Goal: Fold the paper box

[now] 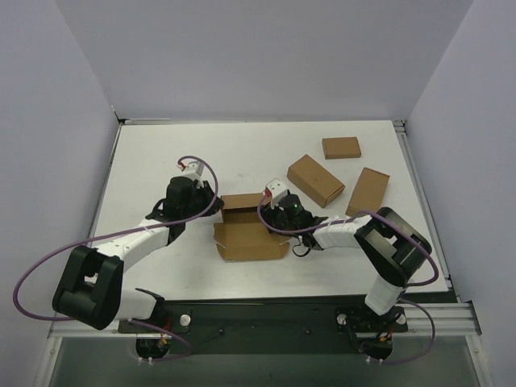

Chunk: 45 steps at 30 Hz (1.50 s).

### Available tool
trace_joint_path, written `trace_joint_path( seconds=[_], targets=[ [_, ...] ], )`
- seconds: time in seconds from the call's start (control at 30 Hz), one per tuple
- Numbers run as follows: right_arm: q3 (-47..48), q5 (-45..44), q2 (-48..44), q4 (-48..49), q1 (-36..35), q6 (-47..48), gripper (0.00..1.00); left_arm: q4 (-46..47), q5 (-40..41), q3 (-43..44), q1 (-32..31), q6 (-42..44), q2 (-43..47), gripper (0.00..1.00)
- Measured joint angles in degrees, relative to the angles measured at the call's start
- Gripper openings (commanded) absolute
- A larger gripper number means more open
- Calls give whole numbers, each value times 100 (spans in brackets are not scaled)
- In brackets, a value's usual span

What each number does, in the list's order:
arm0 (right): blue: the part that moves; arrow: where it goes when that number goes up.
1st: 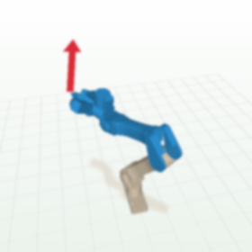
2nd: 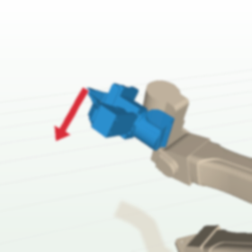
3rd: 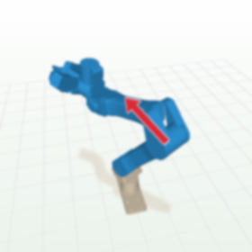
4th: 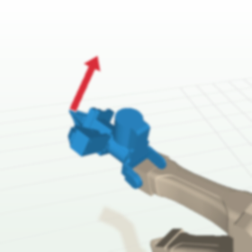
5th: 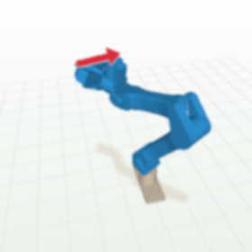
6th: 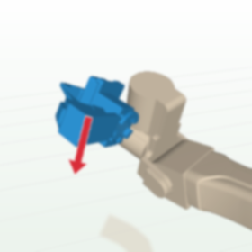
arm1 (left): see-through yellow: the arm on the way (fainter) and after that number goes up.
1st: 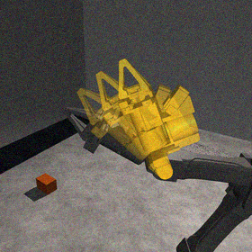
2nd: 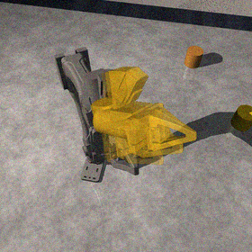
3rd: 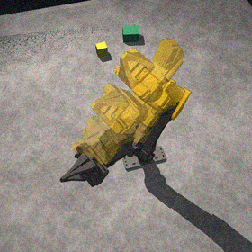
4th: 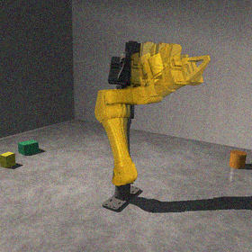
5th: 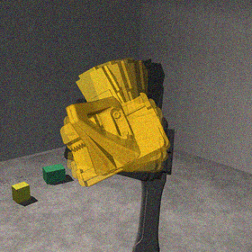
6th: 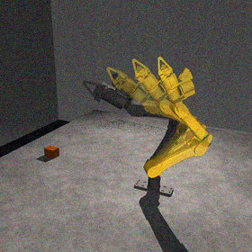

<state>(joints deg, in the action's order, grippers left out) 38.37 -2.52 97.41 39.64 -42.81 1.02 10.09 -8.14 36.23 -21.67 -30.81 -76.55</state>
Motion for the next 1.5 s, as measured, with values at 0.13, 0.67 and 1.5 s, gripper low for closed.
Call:
trace_joint_path(
  seconds=[0.13, 0.67, 1.5],
  targets=[
    [-2, -94, 4, 234, 11, -37, 33, -39, 0, 26, 20, 11, -7, 26],
    [57, -1213, 4, 114, -118, -595, 1, -177, -155, 35, 2, -7, 94, 26],
    [1086, 544, -1484, -4686, -105, -1257, 0, -2763, -205, 1464, -1117, 2103, 2258, 62]
  ],
)
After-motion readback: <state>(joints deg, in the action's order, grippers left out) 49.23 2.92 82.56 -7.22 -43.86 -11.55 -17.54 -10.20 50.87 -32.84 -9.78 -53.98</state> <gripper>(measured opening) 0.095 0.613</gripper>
